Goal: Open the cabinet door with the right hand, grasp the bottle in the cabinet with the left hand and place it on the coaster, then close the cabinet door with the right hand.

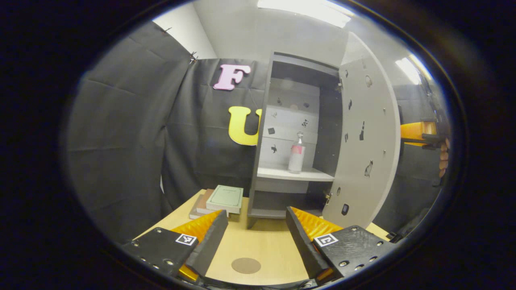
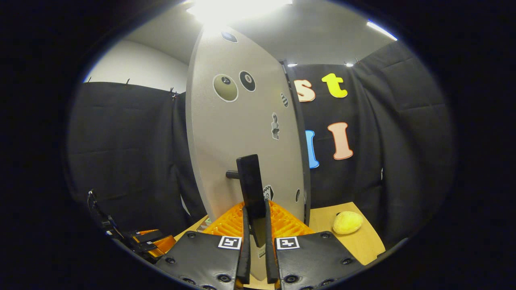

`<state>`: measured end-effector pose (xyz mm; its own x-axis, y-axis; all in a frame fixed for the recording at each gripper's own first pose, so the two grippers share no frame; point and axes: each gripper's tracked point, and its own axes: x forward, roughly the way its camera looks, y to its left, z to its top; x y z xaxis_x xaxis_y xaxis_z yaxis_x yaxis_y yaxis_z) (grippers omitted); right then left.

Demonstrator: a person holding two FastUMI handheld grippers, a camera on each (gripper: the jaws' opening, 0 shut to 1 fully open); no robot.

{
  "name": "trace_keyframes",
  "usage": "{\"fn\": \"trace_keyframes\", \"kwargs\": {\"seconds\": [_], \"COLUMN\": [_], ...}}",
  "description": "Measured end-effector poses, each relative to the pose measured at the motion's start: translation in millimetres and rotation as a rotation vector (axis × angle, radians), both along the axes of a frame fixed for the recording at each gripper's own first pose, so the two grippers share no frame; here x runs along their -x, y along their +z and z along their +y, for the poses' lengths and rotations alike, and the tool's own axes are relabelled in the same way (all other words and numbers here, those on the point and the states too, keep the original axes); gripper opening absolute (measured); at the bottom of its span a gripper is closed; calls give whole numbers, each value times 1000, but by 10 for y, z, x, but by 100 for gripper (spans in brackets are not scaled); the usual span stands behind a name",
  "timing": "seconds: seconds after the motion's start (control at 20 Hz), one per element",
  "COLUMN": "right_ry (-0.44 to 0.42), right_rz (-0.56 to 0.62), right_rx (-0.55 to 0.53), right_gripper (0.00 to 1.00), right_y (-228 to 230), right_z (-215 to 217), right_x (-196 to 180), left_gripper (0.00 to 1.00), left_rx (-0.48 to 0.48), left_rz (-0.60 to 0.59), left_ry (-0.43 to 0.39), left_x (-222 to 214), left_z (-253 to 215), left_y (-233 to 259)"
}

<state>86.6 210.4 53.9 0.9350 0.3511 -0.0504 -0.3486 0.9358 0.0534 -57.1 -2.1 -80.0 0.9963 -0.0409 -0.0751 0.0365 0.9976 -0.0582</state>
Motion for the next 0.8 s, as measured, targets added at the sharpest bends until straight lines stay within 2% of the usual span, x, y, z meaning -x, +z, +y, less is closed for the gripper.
{"fn": "trace_keyframes", "kwargs": {"seconds": [0.05, 0.25, 0.3, 0.35, 0.4, 0.5, 0.55, 0.6, 0.8], "right_ry": [-16, -42, -65, -91, -105, -128, -136, -148, -212], "right_rz": [0, -6, -16, -26, -36, -36, -34, -31, -32], "right_rx": [2, 12, 28, 35, 48, 39, 28, 16, -3], "right_gripper": [17, 15, 13, 5, 3, 7, 6, 6, 7], "right_y": [0, 1, -8, 21, 37, 38, 35, 30, 45], "right_z": [-42, -147, -186, -273, -335, -362, -363, -368, -487], "right_x": [-14, -2, -97, -64, -74, -73, -67, -62, -73], "left_gripper": [89, 89, 89, 89, 86, 94, 94, 89, 90], "left_rx": [-1, 5, 8, 9, 8, 0, -3, -5, -8], "left_rz": [4, 18, 19, 19, 19, 18, 19, 20, 29], "left_ry": [-10, -47, -56, -64, -74, -87, -90, -93, -113], "left_x": [-30, -78, -80, -82, -102, -171, -191, -196, -273], "left_z": [-31, -166, -176, -193, -228, -331, -347, -346, -383], "left_y": [-27, -91, -102, -100, -103, -110, -102, -108, -125]}}
